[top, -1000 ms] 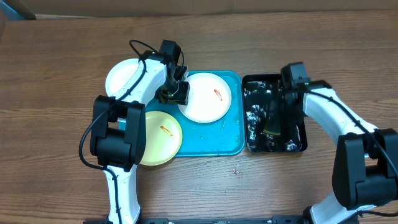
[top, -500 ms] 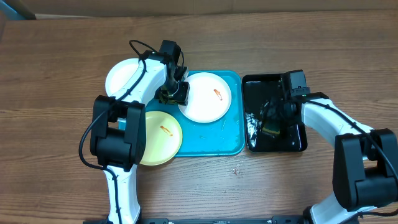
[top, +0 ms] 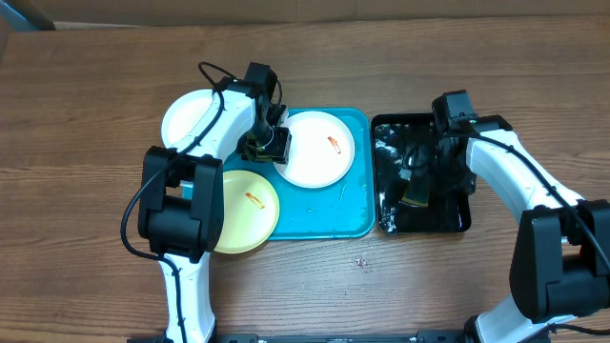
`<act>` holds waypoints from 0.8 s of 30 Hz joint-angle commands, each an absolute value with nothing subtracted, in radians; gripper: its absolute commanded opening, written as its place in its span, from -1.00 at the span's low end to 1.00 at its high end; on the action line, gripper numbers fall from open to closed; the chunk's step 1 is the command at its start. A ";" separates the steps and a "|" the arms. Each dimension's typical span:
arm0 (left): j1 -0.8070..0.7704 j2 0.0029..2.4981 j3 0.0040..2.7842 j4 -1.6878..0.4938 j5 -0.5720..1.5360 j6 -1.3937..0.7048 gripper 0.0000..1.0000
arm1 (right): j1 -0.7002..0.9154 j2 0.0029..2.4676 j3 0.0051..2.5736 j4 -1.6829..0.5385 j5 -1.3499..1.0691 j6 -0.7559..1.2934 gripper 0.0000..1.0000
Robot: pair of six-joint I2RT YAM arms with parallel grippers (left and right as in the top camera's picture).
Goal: Clean dirty plates on tray and stack at the side
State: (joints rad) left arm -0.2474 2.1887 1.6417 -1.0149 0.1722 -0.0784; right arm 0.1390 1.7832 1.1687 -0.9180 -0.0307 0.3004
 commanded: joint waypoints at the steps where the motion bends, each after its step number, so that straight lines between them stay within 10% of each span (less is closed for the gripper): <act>1: -0.251 2.197 1.645 -1.017 0.181 -0.093 0.17 | 0.141 1.773 1.182 -0.957 -0.012 0.285 1.00; 5: -0.251 2.197 1.645 -1.017 0.180 -0.093 0.18 | 0.141 1.774 1.171 -0.966 -0.012 0.289 0.56; 15: -0.251 2.197 1.645 -1.012 0.181 -0.094 0.20 | 0.143 1.778 1.081 -0.787 -0.046 0.328 0.53; 20: -0.251 2.197 1.645 -1.009 0.181 -0.094 0.19 | 0.145 1.779 1.018 -0.667 -0.103 0.375 0.02; 24: -0.251 2.197 1.645 -1.008 0.181 -0.093 0.21 | 0.145 1.779 0.973 -0.613 -0.102 0.376 0.00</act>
